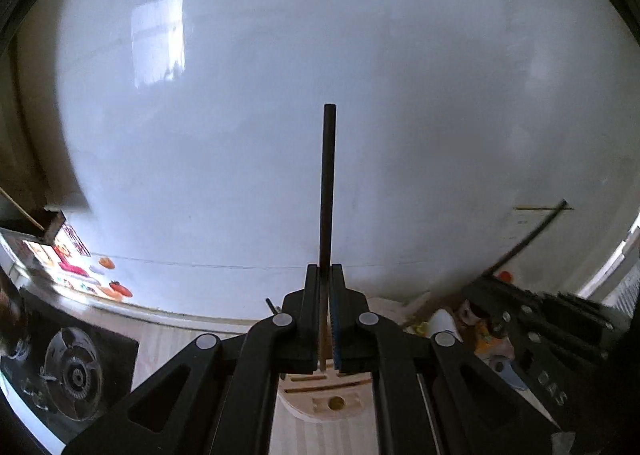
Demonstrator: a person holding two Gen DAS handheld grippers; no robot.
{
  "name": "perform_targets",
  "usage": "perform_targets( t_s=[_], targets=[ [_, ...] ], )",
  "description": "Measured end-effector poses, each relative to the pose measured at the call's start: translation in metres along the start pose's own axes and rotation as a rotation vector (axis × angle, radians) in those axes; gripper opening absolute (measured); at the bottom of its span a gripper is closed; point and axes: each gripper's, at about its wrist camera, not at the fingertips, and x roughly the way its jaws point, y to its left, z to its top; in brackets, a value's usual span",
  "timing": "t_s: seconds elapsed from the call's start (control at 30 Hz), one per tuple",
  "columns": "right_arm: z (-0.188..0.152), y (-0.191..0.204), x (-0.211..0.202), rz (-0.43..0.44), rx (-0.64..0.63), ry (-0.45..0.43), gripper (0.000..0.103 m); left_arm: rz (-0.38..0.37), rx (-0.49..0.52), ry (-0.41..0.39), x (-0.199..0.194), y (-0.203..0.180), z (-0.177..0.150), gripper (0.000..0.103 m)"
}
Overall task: Organize utensils
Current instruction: 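Drop the chopsticks into the holder and open both grippers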
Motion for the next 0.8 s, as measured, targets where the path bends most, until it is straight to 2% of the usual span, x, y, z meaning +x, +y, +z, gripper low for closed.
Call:
perform_targets(
  t_s=[0.13,0.33,0.5,0.57,0.6,0.63,0.67,0.7,0.73,0.8],
  targets=[
    [0.005,0.000,0.033,0.014,0.014,0.063,0.005,0.017,-0.008,0.049,0.036,0.008,-0.002,0.002],
    [0.001,0.002,0.073,-0.003,0.024,0.143,0.005,0.018,0.001,0.129,0.068,0.011,-0.016,0.002],
    [-0.004,0.002,0.102,0.007,0.023,0.216,0.005,-0.019,-0.076,0.187,0.063,0.019,-0.018,0.008],
    [-0.005,-0.002,0.108,0.007,0.041,0.243,0.009,0.025,-0.085,0.170,0.052,0.024,-0.021,0.011],
    [-0.005,-0.004,0.107,0.006,0.051,0.243,0.019,0.040,-0.081,0.159,0.045,0.025,-0.024,0.016],
    [-0.007,-0.003,0.105,0.004,0.056,0.237,0.035,0.057,-0.086,0.148,0.038,0.029,-0.026,0.037],
    [-0.009,-0.004,0.101,-0.007,0.061,0.226,0.040,0.072,-0.092,0.139,0.034,0.032,-0.029,0.069],
    [-0.012,-0.004,0.096,-0.021,0.062,0.213,0.045,0.086,-0.098,0.129,0.029,0.037,-0.034,0.080],
    [-0.017,-0.006,0.092,-0.041,0.062,0.201,0.046,0.099,-0.107,0.107,0.023,0.042,-0.040,0.084],
    [-0.025,-0.009,0.084,-0.056,0.075,0.189,0.049,0.130,-0.100,0.081,0.015,0.047,-0.052,0.085]
  ],
)
